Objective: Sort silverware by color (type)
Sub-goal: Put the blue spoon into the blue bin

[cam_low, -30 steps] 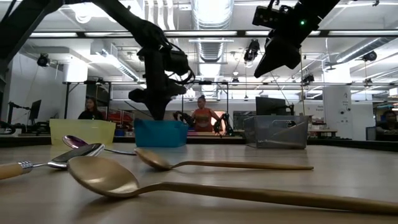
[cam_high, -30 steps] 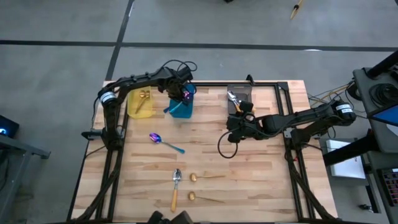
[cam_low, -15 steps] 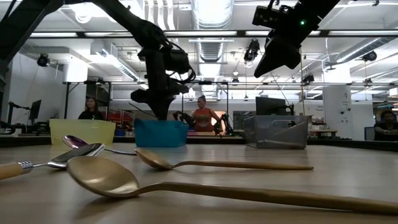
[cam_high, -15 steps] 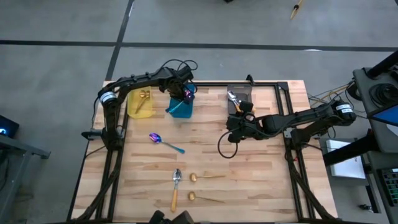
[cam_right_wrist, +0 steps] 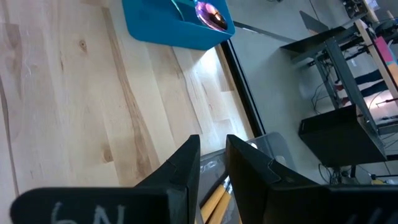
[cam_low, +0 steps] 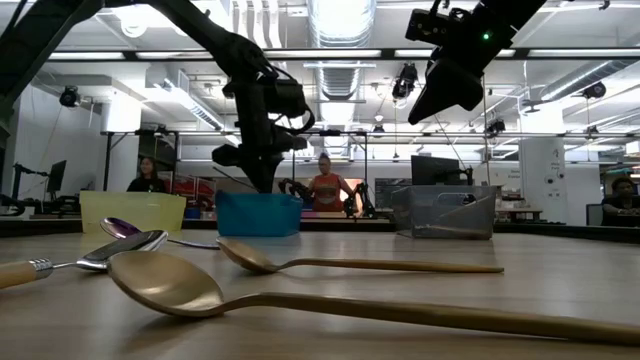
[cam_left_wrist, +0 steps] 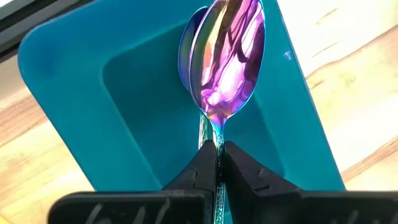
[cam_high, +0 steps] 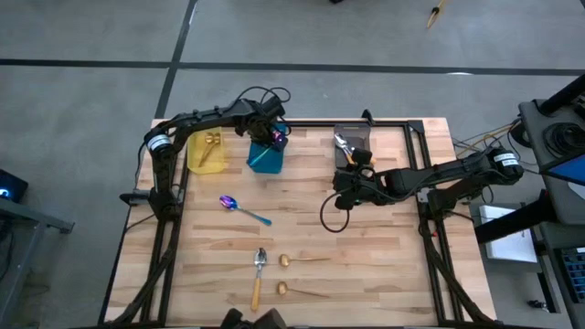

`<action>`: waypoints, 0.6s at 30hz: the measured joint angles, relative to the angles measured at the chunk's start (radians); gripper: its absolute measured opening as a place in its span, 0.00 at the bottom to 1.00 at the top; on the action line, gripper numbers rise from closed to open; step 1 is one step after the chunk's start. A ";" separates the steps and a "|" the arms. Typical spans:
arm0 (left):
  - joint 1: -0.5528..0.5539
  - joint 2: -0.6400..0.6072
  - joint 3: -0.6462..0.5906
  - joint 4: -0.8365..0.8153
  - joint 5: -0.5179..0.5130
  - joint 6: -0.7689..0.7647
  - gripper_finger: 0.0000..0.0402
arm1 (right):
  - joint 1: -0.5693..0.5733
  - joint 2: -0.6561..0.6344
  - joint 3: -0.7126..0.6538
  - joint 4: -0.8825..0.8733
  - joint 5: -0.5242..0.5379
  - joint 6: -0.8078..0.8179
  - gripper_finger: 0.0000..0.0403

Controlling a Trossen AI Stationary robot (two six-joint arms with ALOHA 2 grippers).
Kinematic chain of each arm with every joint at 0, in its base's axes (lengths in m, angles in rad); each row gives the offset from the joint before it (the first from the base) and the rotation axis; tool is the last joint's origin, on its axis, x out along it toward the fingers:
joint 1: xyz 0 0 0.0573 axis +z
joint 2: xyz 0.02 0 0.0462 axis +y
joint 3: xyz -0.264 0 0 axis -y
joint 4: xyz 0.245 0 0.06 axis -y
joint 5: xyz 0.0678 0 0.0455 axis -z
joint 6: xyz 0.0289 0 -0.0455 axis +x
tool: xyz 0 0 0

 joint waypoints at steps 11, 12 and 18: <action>-0.003 0.046 -0.001 0.009 0.000 0.005 0.00 | 0.000 0.000 0.000 0.000 0.000 0.000 0.17; -0.003 0.049 -0.001 0.008 0.000 0.007 0.00 | 0.000 0.000 -0.001 0.000 0.000 0.000 0.17; -0.002 0.050 -0.001 0.020 -0.001 0.011 0.03 | 0.000 0.000 -0.002 0.004 0.000 -0.002 0.17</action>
